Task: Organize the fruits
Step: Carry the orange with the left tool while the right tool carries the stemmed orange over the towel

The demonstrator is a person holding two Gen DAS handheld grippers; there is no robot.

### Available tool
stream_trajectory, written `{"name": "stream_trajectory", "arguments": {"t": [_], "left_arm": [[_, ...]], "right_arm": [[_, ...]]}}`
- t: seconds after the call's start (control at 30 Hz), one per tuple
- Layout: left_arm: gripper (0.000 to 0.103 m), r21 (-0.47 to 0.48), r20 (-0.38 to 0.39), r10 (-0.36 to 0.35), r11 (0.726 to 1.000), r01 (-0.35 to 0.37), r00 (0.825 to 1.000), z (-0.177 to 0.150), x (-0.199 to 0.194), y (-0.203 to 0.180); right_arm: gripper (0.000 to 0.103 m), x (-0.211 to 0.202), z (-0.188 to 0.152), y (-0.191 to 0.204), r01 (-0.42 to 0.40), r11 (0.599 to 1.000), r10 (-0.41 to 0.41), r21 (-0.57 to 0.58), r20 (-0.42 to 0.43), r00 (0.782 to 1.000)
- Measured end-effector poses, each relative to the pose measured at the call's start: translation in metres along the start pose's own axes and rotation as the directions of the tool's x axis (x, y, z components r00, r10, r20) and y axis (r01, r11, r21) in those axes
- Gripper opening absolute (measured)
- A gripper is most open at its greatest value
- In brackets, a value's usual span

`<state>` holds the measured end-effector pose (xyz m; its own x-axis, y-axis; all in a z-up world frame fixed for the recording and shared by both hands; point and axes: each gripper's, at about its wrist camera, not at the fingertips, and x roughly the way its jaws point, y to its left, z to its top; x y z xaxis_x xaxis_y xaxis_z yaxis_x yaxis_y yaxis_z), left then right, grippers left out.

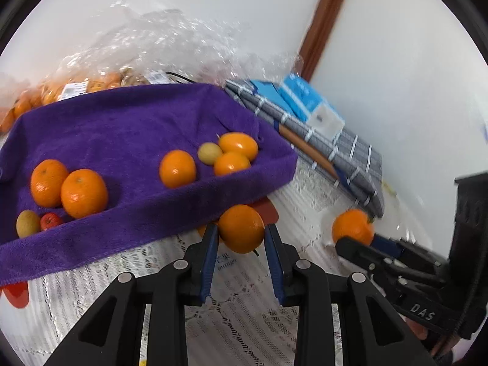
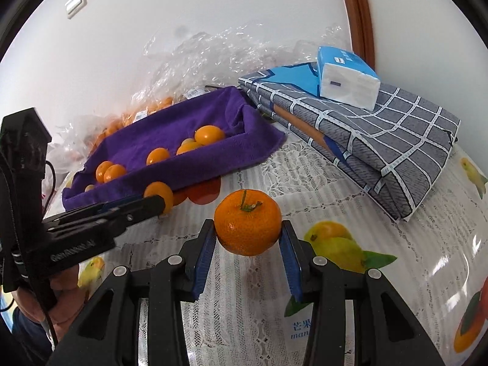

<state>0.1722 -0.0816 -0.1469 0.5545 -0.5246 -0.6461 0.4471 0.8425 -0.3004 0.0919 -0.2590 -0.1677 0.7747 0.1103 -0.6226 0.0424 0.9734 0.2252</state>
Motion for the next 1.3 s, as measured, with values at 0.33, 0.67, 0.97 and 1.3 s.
{"name": "stream_trajectory", "arguments": {"t": [0.33, 0.67, 0.97, 1.3], "left_arm": [[0.029, -0.059, 0.124, -0.001, 0.998, 0.008, 0.992, 0.006, -0.038, 0.007], [0.029, -0.102, 0.172, 0.159, 0.984, -0.143, 0.972, 0.031, -0.081, 0.042], [0.030, -0.194, 0.235, 0.273, 0.954, -0.230, 0.933, 0.064, -0.088, 0.086], [0.030, -0.217, 0.181, 0.319, 0.936, -0.279, 0.930, 0.055, -0.053, 0.107]], "right_arm": [[0.042, -0.006, 0.000, -0.003, 0.015, 1.000, -0.015, 0.015, 0.031, 0.999], [0.042, -0.017, 0.038, 0.020, 0.034, 0.999, -0.031, -0.039, 0.087, 0.996], [0.042, -0.001, 0.089, 0.059, -0.019, 0.997, 0.032, -0.081, 0.156, 0.987], [0.042, 0.065, 0.104, 0.098, -0.039, 0.988, 0.056, -0.151, 0.108, 0.993]]}}
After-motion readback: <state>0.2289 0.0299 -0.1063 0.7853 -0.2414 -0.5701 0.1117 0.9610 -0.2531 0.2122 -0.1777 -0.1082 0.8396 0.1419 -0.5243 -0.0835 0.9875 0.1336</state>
